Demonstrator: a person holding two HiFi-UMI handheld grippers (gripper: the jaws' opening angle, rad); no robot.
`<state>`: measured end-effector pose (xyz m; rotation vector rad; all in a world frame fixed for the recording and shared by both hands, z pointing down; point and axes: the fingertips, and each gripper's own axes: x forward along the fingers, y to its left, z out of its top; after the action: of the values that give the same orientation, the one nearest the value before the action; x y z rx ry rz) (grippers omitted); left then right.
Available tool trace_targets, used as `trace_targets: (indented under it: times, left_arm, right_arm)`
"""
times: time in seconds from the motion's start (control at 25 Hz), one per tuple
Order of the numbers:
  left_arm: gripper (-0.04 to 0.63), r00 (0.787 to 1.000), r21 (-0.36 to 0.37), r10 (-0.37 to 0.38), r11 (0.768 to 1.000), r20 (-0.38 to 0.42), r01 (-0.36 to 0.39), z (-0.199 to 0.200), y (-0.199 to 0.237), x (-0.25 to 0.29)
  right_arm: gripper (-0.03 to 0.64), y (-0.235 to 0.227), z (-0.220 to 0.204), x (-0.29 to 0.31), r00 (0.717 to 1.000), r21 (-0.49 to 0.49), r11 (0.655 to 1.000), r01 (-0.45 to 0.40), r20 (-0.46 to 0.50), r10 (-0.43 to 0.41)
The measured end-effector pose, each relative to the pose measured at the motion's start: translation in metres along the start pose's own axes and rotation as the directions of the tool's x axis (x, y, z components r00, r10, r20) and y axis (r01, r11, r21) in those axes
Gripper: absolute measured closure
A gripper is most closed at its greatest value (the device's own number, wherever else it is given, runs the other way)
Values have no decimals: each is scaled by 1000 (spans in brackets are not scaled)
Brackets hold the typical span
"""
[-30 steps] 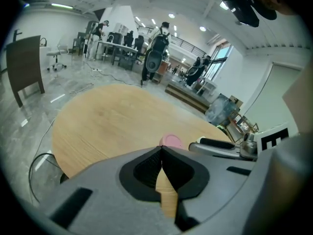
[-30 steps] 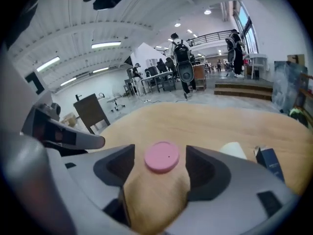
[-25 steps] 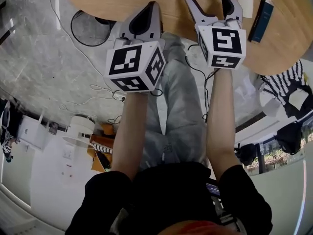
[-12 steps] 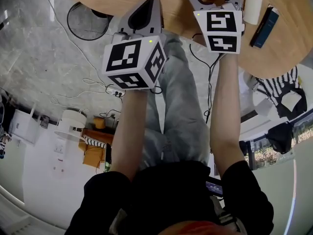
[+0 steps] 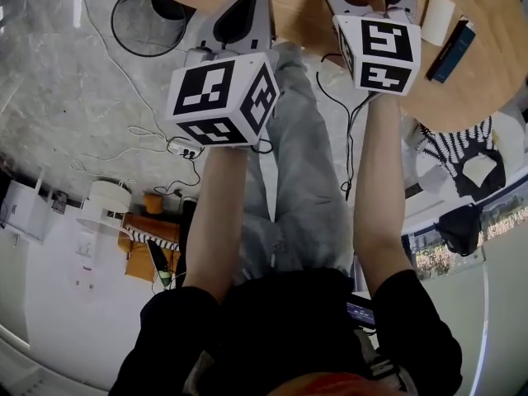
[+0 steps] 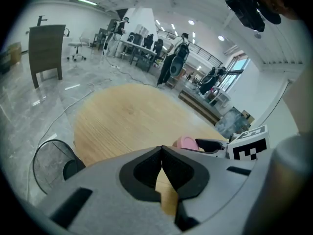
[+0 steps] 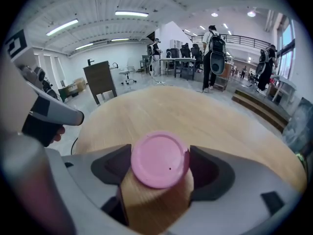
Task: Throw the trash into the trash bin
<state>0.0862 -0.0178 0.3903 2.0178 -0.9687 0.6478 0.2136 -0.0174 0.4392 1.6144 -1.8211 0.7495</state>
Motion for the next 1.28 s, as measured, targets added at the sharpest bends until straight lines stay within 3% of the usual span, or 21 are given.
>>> trace_targets:
  times: [0.16,0.56,0.8,1.12,1.28]
  left_arm:
    - [589,999,-39,19,999,30,-18,4,29,-20]
    - [589,983,-142,153,980,105,-137,5,142,-97]
    - [589,948,-267,291,931,130,-249,-18,221,-150]
    - [589,910,-381,392,868,133,-318,-50,294,-199]
    - [589,877,-440,465,818,123,-372,-69,337,-223]
  right_arm:
    - [291,37,21,3,999,-8,999,-41,33,41]
    - [291,163,61,16,982,-75,982,-173,68,178]
    - [291,249,64,30,951,-138,944,-300,39,308]
    - [291,352,46,61,899,-225,871,-436,-60,434]
    - [291,392,29,88,880,-218,853,-475,-99,465]
